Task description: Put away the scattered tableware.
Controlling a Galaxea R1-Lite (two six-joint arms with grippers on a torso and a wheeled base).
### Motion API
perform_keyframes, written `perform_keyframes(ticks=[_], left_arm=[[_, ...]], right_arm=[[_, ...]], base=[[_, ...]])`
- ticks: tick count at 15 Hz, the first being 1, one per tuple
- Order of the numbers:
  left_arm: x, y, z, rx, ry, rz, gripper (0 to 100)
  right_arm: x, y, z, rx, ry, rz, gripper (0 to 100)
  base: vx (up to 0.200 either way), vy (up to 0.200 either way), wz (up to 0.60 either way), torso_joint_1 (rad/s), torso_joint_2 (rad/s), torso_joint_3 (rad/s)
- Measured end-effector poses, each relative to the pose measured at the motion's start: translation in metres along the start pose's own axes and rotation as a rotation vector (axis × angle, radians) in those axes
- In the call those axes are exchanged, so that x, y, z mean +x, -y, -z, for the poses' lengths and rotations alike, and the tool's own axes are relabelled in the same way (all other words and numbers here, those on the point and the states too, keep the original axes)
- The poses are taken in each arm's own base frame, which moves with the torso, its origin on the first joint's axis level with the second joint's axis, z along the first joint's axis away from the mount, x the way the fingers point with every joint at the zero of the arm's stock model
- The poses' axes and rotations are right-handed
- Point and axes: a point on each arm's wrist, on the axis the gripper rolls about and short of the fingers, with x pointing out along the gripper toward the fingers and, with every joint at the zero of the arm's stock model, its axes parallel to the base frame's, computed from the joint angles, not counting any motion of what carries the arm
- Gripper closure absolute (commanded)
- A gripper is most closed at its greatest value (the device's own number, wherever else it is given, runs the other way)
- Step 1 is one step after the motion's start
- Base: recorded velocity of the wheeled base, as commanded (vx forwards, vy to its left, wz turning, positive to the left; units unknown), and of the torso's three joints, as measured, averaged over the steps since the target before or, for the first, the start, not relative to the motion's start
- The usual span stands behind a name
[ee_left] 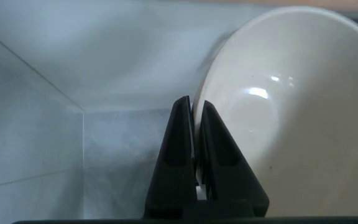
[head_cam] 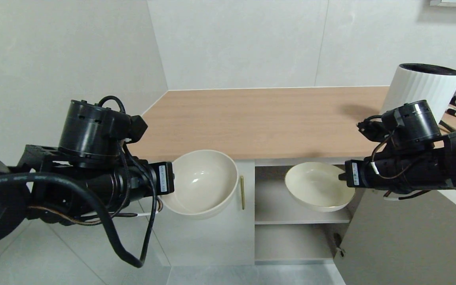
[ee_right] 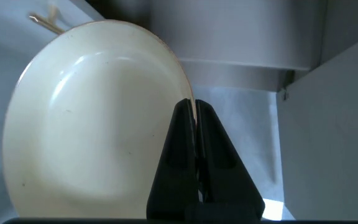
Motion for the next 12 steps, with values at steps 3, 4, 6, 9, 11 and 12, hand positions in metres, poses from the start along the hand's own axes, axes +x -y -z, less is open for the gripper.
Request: perform_keyframes(ticks=[3,4,6,9,11,12], left_arm=[[0.002,0.000,0.001,0.002,-0.007,-0.002,100],[0.003,0.000,0.001,0.003,-0.008,-0.003,100],[0.003,0.000,0.001,0.003,-0.010,-0.005,100],[0.003,0.000,0.001,0.003,-0.010,-0.005,100],[0.003,0.000,0.001,0.003,-0.010,-0.005,100],[0.004,0.000,0.002,0.003,-0.011,-0.004,100]], right_arm=[[0.005,0.000,0.002,-0.001,-0.015,0.005,100],[0.007,0.000,0.002,-0.002,-0.020,0.006,100],[0.011,0.001,0.004,-0.002,-0.029,0.010,100],[0.017,0.000,0.004,-0.002,-0.024,0.008,100],[0.024,0.001,0.007,-0.002,-0.024,0.009,100],[0.027,0.001,0.008,-0.002,-0.030,0.011,100]], base=[[0.000,0.000,0.00,-0.185,0.47,0.290],[0.000,0.000,0.00,-0.168,0.47,0.300],[0.000,0.000,0.00,-0.166,0.47,0.303],[0.000,0.000,0.00,-0.142,0.47,0.313],[0.000,0.000,0.00,-0.124,0.45,0.332],[0.000,0.000,0.00,-0.105,0.47,0.334]])
